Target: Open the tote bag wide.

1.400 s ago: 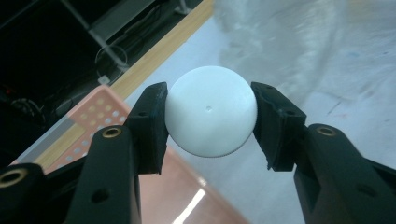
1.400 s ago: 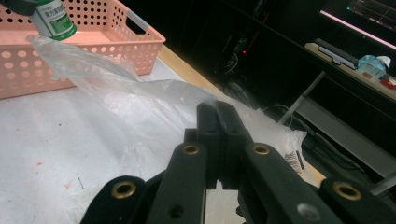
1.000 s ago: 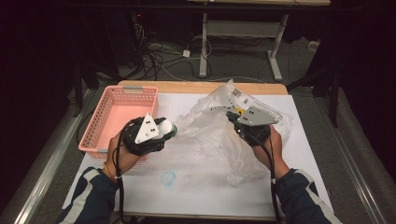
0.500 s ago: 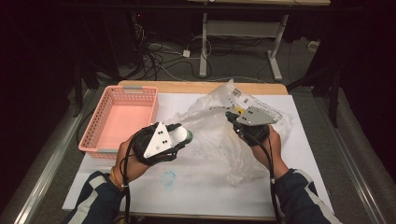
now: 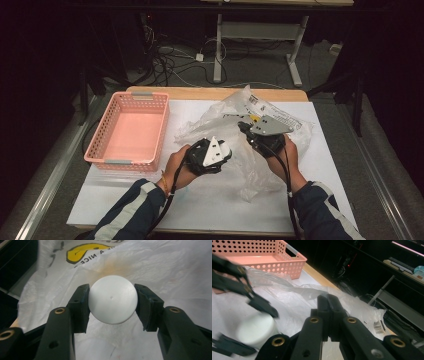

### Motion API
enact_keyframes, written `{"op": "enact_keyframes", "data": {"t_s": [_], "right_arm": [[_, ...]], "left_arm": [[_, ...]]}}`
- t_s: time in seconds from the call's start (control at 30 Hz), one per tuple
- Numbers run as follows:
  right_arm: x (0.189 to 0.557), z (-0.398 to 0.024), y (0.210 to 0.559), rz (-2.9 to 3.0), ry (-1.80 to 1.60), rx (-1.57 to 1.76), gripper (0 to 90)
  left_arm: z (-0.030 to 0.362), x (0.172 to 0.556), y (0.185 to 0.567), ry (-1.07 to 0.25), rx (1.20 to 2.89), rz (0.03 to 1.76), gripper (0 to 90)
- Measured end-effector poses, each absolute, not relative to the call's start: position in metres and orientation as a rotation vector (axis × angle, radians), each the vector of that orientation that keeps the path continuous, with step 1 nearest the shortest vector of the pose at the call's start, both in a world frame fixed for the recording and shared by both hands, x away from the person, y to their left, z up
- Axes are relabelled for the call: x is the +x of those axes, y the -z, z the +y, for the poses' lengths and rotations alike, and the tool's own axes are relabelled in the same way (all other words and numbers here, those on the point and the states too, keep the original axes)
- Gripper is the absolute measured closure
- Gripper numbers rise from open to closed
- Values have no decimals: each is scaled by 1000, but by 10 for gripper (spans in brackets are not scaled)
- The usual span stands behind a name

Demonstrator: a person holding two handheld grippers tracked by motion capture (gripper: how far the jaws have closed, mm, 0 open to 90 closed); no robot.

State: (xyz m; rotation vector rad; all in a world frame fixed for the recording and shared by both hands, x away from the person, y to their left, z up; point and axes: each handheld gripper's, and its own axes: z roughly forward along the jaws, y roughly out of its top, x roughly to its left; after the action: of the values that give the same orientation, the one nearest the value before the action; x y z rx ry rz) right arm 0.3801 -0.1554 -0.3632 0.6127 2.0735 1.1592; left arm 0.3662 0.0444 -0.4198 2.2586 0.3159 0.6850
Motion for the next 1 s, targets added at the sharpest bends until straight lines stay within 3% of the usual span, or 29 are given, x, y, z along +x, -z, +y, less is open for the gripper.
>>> {"op": "enact_keyframes", "data": {"t_s": [0.37,0.57,0.77,1.0], "right_arm": [[383,-157,365,2089,-1170,630,900],[386,-158,369,2107,-1158,645,900],[387,-160,369,2104,-1156,654,900],[387,-162,368,2097,-1155,659,900]], "left_arm": [[13,402,458,-703,2328,344,480],[5,407,464,-695,2282,395,471],[8,402,457,-721,2254,416,348],[16,384,450,-763,2253,362,319]]}}
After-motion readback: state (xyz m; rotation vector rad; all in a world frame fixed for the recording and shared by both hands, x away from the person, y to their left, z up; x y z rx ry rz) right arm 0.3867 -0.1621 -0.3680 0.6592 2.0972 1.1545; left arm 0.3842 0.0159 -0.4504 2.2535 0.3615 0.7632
